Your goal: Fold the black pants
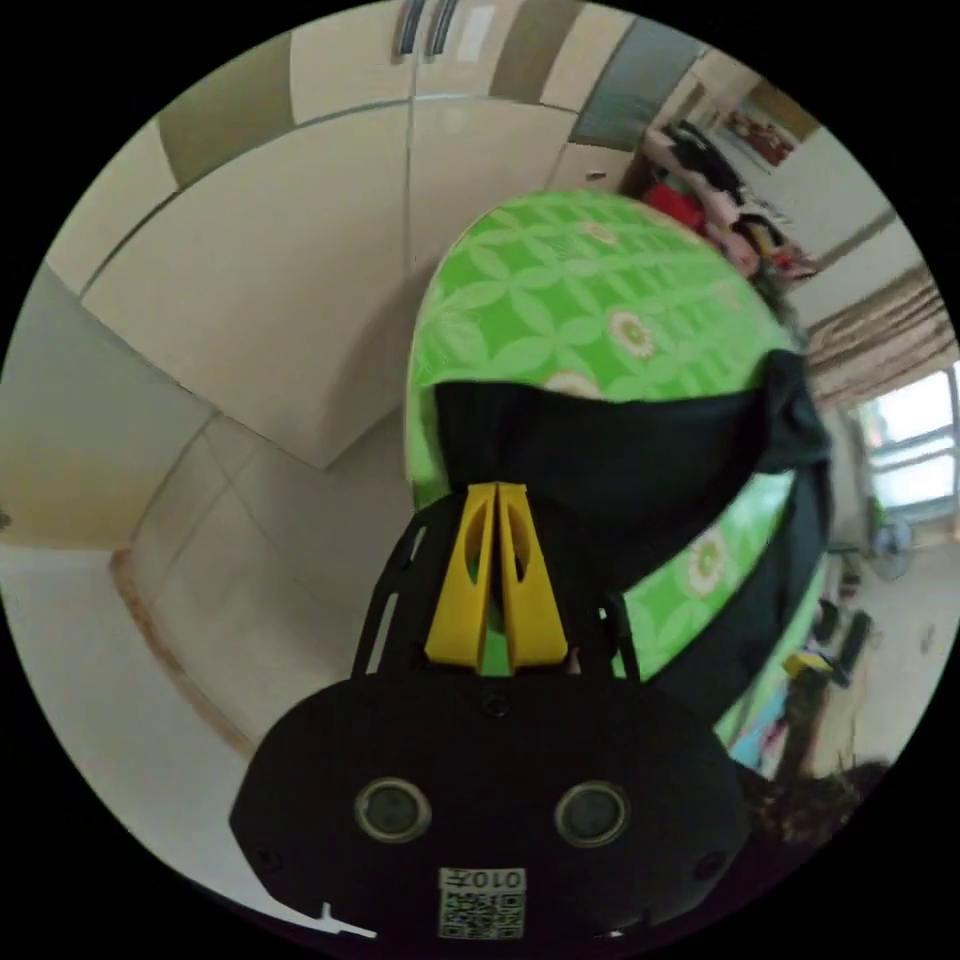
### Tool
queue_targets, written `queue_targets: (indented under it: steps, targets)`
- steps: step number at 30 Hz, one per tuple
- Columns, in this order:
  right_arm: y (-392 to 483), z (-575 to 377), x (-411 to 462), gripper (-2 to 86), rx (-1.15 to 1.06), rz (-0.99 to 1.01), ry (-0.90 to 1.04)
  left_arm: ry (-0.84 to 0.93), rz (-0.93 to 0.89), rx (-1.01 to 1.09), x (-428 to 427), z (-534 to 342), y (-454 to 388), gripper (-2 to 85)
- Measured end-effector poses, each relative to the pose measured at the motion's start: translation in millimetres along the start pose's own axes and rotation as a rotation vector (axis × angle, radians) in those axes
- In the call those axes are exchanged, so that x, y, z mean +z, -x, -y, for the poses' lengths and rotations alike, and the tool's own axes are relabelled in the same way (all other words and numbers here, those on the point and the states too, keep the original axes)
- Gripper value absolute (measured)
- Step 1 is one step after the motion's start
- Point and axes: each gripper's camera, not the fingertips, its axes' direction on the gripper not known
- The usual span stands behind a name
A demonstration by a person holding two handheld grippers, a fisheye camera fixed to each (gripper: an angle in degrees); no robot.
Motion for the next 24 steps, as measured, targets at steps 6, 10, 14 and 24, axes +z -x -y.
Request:
queue_targets:
  steps: [6,10,14,24]
  targets:
    - [30,29,77,8.7,0.005,0.082,0.003,-0.041,-0.131,0.404,-33,-16,-12,-0.2]
    - [45,83,108,11.7,-0.001,0.11,-0.008,-0.09,-0.269,0.359,-33,-60,29,0.4]
    - [44,126,135,11.9,0.048,-0.011,-0.035,-0.115,-0.207,0.395,-25,-114,29,2.2]
    - [1,151,183,12.1,0.274,0.165,-0.088,-0.195,0.23,0.708,5,-173,-45,7.2]
